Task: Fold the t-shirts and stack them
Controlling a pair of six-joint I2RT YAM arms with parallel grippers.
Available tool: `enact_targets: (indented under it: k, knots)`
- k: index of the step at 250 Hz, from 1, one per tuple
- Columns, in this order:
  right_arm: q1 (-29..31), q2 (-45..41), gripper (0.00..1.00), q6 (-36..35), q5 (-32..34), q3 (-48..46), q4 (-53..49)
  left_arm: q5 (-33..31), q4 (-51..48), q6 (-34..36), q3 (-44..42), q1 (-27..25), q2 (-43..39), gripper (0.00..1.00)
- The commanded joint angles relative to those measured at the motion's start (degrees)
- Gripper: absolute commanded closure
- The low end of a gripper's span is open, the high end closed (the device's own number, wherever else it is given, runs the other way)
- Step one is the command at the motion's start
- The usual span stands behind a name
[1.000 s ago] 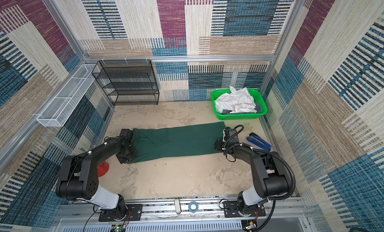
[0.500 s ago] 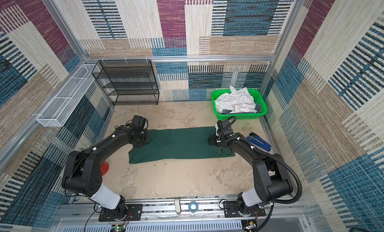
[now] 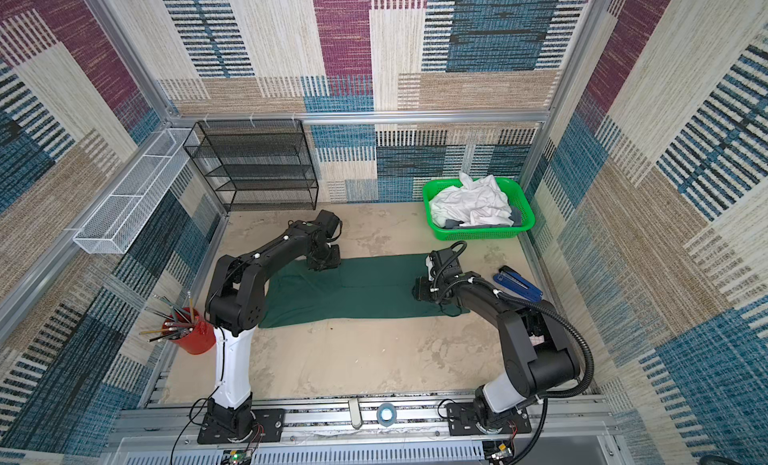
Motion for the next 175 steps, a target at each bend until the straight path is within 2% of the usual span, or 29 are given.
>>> enact_targets:
  k: [1, 129, 175]
  knots:
    - [0.06, 0.49, 0.39, -0.12, -0.69, 0.2, 1.88, -1.08, -2.78, 1.42, 2.08, -0.54, 1.3, 0.66]
    - [0.12, 1.91, 0.4, -0.65, -2.31, -0.42, 2.99, -2.58, -7.12, 2.69, 10.09, -2.33, 7.69, 0.64]
    - [0.1, 2.11, 0.4, -0.68, -3.07, -0.82, 3.36, -5.24, -9.5, 1.92, 12.06, -2.62, 9.25, 0.65]
